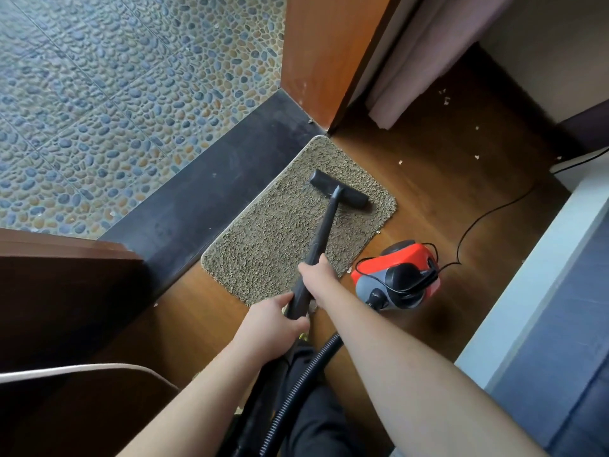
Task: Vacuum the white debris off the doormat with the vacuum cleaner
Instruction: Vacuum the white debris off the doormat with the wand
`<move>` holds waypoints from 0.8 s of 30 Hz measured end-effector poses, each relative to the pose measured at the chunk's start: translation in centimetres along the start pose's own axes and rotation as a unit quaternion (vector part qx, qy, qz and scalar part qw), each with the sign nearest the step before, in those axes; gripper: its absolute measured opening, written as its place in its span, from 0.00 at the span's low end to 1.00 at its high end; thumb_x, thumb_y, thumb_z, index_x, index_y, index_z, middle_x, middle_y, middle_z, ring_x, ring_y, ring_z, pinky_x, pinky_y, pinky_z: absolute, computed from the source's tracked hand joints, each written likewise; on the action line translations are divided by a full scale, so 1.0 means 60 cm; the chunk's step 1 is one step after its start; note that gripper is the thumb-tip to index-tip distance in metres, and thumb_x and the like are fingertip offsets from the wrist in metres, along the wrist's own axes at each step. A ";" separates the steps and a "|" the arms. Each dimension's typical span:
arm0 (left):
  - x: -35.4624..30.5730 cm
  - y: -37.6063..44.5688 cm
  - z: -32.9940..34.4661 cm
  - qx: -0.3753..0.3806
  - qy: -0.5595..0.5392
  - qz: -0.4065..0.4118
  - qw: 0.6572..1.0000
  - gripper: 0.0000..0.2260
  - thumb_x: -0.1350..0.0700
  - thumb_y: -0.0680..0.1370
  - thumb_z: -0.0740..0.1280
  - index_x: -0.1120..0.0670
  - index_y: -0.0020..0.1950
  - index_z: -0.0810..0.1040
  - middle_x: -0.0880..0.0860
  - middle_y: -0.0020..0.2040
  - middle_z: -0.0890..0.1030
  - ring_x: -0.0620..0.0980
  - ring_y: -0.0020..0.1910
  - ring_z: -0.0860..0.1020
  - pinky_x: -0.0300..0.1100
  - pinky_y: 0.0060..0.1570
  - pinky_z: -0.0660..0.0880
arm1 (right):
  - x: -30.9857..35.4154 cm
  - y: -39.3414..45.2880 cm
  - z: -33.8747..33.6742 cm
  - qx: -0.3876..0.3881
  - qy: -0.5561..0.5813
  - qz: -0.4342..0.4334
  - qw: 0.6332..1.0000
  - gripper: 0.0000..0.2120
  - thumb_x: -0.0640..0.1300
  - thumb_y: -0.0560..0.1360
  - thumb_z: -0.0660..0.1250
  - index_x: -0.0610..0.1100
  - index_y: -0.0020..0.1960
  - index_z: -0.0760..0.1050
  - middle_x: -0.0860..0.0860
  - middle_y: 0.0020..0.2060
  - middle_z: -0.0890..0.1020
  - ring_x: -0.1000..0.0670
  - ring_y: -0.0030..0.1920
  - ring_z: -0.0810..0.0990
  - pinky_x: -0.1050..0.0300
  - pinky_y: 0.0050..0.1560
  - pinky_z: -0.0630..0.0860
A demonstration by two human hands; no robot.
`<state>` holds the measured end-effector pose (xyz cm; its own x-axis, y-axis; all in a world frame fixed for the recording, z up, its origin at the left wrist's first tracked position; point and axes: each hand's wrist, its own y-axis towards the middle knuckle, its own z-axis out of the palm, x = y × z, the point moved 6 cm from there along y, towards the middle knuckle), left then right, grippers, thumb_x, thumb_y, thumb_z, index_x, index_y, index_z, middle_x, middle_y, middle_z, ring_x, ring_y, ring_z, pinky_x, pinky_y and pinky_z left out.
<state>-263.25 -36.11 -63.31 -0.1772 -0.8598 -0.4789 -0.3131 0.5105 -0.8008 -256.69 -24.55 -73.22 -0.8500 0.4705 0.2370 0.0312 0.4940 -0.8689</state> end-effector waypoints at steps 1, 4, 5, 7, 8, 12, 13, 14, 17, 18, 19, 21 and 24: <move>-0.015 0.014 -0.002 -0.001 0.000 0.005 1.000 0.30 0.49 0.72 0.68 0.46 0.75 0.69 0.52 0.53 0.84 0.49 0.51 0.82 0.39 0.50 0.75 | 0.010 0.017 -0.009 -0.003 0.014 -0.004 1.000 0.32 0.48 0.76 0.66 0.49 0.77 0.59 0.42 0.65 0.76 0.39 0.59 0.79 0.42 0.58 0.79; -0.059 0.053 -0.008 -0.001 0.018 0.018 1.000 0.28 0.49 0.74 0.68 0.46 0.74 0.70 0.51 0.50 0.83 0.50 0.48 0.81 0.38 0.48 0.75 | 0.035 0.050 -0.045 -0.012 0.052 -0.008 0.999 0.31 0.46 0.77 0.66 0.47 0.78 0.59 0.42 0.67 0.74 0.38 0.61 0.77 0.42 0.59 0.78; -0.071 0.062 -0.007 0.004 0.023 0.020 1.000 0.28 0.48 0.74 0.69 0.46 0.74 0.70 0.50 0.47 0.82 0.49 0.45 0.79 0.37 0.46 0.74 | 0.039 0.052 -0.058 -0.013 0.060 -0.006 0.998 0.31 0.46 0.78 0.66 0.46 0.78 0.58 0.41 0.67 0.73 0.38 0.62 0.77 0.44 0.58 0.78; -0.086 0.076 0.002 0.019 0.035 0.022 0.999 0.28 0.48 0.74 0.69 0.46 0.75 0.69 0.50 0.47 0.81 0.49 0.46 0.79 0.36 0.45 0.71 | 0.034 0.065 -0.076 -0.016 0.063 0.004 0.998 0.30 0.46 0.78 0.65 0.45 0.78 0.58 0.41 0.67 0.73 0.38 0.61 0.77 0.44 0.56 0.78; -0.090 0.080 0.010 0.027 0.040 0.022 0.999 0.28 0.48 0.74 0.69 0.46 0.75 0.69 0.51 0.48 0.81 0.50 0.49 0.80 0.36 0.45 0.71 | 0.026 0.072 -0.080 -0.017 0.062 0.010 0.998 0.30 0.46 0.78 0.65 0.45 0.77 0.59 0.41 0.66 0.73 0.38 0.61 0.77 0.45 0.56 0.79; -0.083 0.077 0.039 0.041 0.055 0.021 0.997 0.30 0.48 0.74 0.69 0.46 0.75 0.68 0.52 0.55 0.83 0.51 0.54 0.81 0.36 0.46 0.72 | -0.009 0.080 -0.081 -0.013 0.045 0.022 0.999 0.29 0.48 0.77 0.64 0.46 0.76 0.61 0.42 0.66 0.74 0.39 0.62 0.76 0.44 0.58 0.78; -0.078 0.072 0.041 0.041 0.062 0.021 0.997 0.29 0.48 0.74 0.69 0.46 0.75 0.68 0.52 0.53 0.83 0.51 0.54 0.81 0.37 0.47 0.72 | -0.013 0.073 -0.079 -0.011 0.043 0.024 0.999 0.30 0.48 0.78 0.64 0.47 0.77 0.59 0.42 0.67 0.73 0.39 0.62 0.76 0.43 0.59 0.78; -0.071 0.067 0.042 0.042 0.067 0.020 0.997 0.29 0.48 0.74 0.69 0.45 0.75 0.69 0.51 0.50 0.83 0.50 0.53 0.81 0.37 0.47 0.73 | -0.018 0.065 -0.076 -0.012 0.041 0.022 0.999 0.30 0.48 0.78 0.63 0.47 0.77 0.59 0.42 0.67 0.73 0.39 0.63 0.76 0.43 0.60 0.77; -0.047 0.044 0.044 0.049 0.086 0.021 0.995 0.28 0.48 0.73 0.69 0.43 0.73 0.70 0.48 0.42 0.80 0.48 0.45 0.80 0.36 0.43 0.71 | -0.035 0.025 -0.070 -0.005 0.013 0.030 0.999 0.31 0.48 0.79 0.62 0.47 0.79 0.56 0.43 0.71 0.71 0.40 0.67 0.73 0.48 0.65 0.74; -0.036 0.036 0.046 0.048 0.095 0.020 0.994 0.28 0.48 0.73 0.69 0.43 0.73 0.70 0.48 0.43 0.81 0.47 0.44 0.79 0.35 0.43 0.70 | -0.045 0.017 -0.064 0.001 0.008 0.035 0.999 0.31 0.49 0.80 0.61 0.48 0.80 0.54 0.43 0.72 0.70 0.40 0.68 0.72 0.49 0.65 0.73; -0.025 0.030 0.048 0.048 0.101 0.018 0.994 0.29 0.47 0.72 0.69 0.42 0.74 0.70 0.48 0.46 0.82 0.47 0.46 0.80 0.35 0.43 0.70 | -0.054 0.007 -0.058 0.007 0.004 0.040 0.999 0.32 0.49 0.80 0.61 0.48 0.80 0.52 0.43 0.73 0.69 0.41 0.69 0.72 0.50 0.65 0.72; -0.001 0.015 0.052 0.049 0.107 0.012 0.993 0.30 0.46 0.72 0.69 0.42 0.74 0.69 0.48 0.51 0.83 0.46 0.47 0.80 0.34 0.43 0.70 | -0.073 -0.007 -0.043 0.014 0.006 0.044 0.999 0.33 0.49 0.81 0.60 0.49 0.81 0.50 0.43 0.73 0.68 0.41 0.69 0.71 0.50 0.66 0.71; 0.026 -0.005 0.051 0.057 0.115 0.007 0.992 0.31 0.44 0.71 0.69 0.42 0.74 0.69 0.46 0.45 0.81 0.42 0.39 0.77 0.33 0.37 0.69 | -0.093 -0.030 -0.021 0.022 0.014 0.045 0.999 0.33 0.50 0.81 0.60 0.50 0.81 0.49 0.43 0.73 0.68 0.40 0.70 0.71 0.49 0.66 0.71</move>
<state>-260.56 -37.59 -64.91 -0.3929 -0.8253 -0.4057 -0.2039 0.5084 -0.8367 -251.35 -27.11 -72.44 -0.8295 0.5322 0.1693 0.0827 0.4169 -0.9052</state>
